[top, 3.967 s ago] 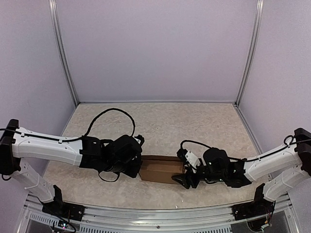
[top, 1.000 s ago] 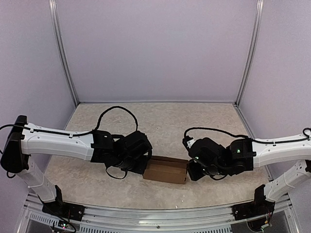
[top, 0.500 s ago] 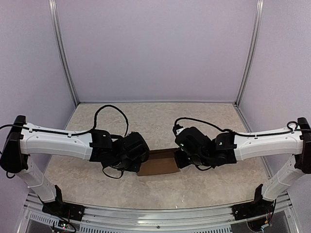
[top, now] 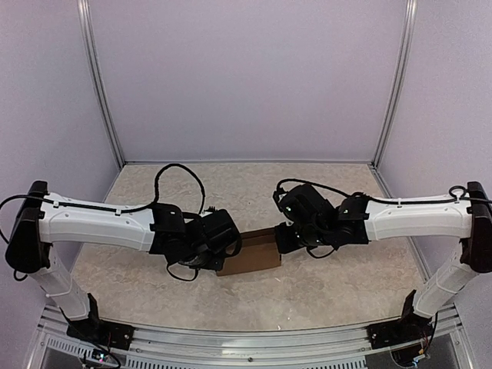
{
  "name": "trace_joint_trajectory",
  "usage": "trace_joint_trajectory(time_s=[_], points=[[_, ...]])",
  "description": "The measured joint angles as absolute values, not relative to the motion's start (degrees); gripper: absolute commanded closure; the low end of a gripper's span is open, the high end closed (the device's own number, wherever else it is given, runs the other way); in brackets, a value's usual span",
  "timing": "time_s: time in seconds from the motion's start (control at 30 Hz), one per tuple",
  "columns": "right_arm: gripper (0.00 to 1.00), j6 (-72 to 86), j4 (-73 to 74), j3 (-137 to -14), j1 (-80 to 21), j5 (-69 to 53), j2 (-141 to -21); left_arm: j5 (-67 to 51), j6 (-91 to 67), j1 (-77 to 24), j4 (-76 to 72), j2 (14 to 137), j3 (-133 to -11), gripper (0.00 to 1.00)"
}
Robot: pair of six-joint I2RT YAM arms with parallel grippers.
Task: Fold the paper box
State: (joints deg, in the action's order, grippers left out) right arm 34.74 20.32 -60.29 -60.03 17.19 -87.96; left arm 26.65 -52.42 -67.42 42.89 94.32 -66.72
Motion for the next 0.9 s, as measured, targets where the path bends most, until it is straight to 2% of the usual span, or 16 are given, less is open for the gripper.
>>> trace_joint_trajectory(time_s=[0.9], points=[[1.0,34.6,27.1,-65.7,-54.5,7.8,-89.9,28.6,-51.0,-67.1,43.3,97.4,-69.5,1.0]])
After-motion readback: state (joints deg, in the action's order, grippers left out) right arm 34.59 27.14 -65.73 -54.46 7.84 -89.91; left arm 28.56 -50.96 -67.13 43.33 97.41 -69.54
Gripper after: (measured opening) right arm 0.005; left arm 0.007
